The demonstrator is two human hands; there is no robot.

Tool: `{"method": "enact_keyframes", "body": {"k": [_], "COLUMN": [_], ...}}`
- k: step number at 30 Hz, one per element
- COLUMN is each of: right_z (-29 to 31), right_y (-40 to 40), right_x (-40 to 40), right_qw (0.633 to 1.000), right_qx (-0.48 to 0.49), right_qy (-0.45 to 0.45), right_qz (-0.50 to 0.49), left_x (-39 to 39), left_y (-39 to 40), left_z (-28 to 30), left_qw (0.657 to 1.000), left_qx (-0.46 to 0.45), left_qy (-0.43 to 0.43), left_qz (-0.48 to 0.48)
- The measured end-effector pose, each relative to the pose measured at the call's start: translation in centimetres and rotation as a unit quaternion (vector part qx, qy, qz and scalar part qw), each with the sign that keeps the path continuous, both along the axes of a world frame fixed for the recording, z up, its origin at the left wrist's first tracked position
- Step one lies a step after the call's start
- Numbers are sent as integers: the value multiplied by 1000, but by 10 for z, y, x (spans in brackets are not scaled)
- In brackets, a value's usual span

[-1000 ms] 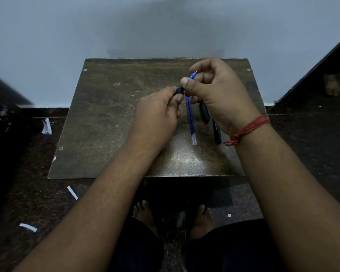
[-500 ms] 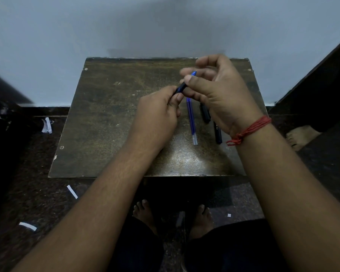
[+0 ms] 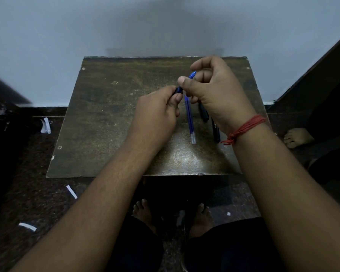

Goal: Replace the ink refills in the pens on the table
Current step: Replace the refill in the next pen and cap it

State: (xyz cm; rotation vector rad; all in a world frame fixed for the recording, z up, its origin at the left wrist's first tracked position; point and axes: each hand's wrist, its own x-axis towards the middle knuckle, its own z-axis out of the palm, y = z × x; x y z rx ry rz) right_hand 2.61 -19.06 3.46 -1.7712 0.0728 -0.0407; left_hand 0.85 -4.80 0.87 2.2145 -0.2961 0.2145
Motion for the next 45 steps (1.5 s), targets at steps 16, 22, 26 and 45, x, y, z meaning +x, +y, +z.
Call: {"method": "enact_keyframes", "body": {"k": [16, 22, 26, 45], "right_z": [8, 5, 3, -34], "right_y": [-15, -23, -24, -8], "right_x": [9, 11, 12, 24], "right_qw": [959, 949, 965, 863], "right_qx": [191, 222, 153, -492], "right_qy": [-126, -120, -104, -49], "right_qz": [-165, -191, -187, -104], "left_x": [0, 0, -1, 2], "left_y": [1, 0, 1, 3], "left_z": [-1, -2, -1, -5], "left_qw": [1000, 1000, 999, 996], "left_qx": [-3, -4, -30, -59], "left_qy": [-1, 0, 4, 9], "left_qz": [11, 6, 10, 63]}}
